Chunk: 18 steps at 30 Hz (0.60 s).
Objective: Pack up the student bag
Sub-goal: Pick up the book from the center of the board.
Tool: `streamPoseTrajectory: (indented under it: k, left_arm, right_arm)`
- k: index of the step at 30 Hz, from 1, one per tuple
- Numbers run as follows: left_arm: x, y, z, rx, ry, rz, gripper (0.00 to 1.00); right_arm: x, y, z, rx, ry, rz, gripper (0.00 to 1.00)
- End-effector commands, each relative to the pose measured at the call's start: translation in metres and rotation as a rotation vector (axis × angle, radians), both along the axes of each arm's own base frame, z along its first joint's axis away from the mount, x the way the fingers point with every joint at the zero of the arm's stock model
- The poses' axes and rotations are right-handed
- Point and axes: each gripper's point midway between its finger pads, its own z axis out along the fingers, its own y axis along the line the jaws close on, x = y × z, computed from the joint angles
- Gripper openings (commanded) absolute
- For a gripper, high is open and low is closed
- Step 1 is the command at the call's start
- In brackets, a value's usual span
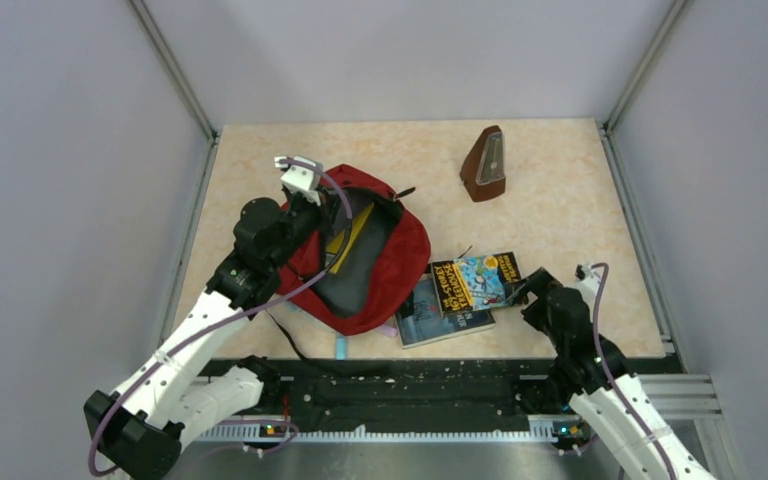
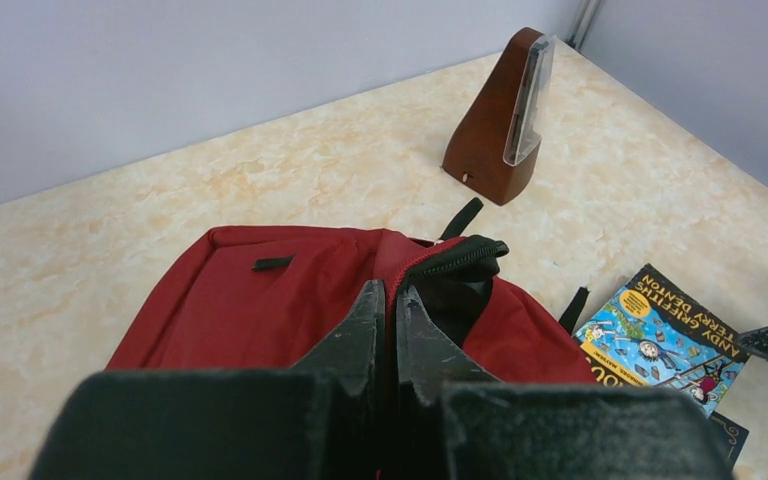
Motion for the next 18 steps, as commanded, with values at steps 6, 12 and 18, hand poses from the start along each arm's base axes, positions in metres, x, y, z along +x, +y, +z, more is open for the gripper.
streamPoseTrajectory:
  k: [6, 12, 18]
  left_arm:
    - [0.000, -0.003, 0.020, -0.039, -0.059, -0.014, 0.00]
    - [-0.002, -0.002, 0.024, -0.042, -0.072, -0.014, 0.00]
    - [-0.003, 0.000, 0.026, -0.040, -0.078, -0.010, 0.00]
  right_arm:
    - [-0.002, 0.018, -0.025, 0.336, 0.006, -0.120, 0.95]
    - [0.003, 0.020, -0.034, 0.411, 0.007, -0.170, 0.89]
    - [0.004, 0.023, -0.055, 0.468, 0.033, -0.209, 0.84]
